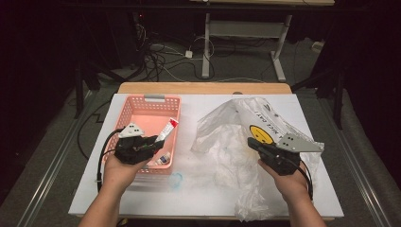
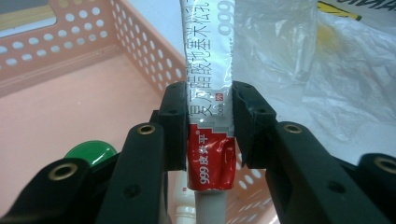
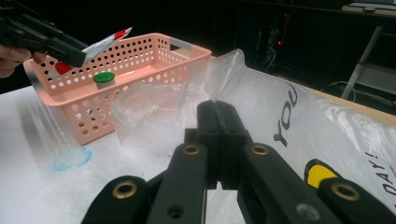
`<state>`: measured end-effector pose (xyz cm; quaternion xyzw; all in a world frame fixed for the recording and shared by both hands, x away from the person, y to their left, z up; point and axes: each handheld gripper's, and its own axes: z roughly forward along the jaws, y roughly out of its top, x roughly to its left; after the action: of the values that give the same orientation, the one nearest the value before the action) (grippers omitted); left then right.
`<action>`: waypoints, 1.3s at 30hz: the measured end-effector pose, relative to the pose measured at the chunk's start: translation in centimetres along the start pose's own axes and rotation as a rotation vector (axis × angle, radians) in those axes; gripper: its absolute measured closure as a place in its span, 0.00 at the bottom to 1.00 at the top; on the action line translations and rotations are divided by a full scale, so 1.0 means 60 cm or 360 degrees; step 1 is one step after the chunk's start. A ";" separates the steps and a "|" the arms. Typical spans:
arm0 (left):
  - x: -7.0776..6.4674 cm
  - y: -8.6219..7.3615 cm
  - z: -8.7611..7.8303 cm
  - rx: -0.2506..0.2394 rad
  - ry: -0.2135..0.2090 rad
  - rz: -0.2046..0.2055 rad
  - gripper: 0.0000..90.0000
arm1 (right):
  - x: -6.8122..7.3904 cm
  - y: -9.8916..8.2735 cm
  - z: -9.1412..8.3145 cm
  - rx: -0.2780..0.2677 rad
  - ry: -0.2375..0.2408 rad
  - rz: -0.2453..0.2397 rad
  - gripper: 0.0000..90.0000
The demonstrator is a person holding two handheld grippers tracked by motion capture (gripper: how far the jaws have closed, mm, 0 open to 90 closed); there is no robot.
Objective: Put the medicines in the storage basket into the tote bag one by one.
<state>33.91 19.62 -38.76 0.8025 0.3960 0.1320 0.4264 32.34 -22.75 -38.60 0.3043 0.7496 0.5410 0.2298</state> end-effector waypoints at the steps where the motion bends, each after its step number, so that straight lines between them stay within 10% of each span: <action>1: -0.003 0.001 0.000 0.0001 -0.0003 0.0008 0.74 | 0.000 0.000 0.000 -0.0002 0.0000 -0.0003 1.00; 39: -0.121 0.001 0.036 -0.0009 -0.0276 0.0175 0.74 | -0.004 0.000 -0.003 -0.0015 0.0015 0.0017 1.00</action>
<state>30.38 12.92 -39.12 0.8302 0.3125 0.0863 0.4535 32.37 -23.05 -38.52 0.3046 0.7466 0.5470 0.2249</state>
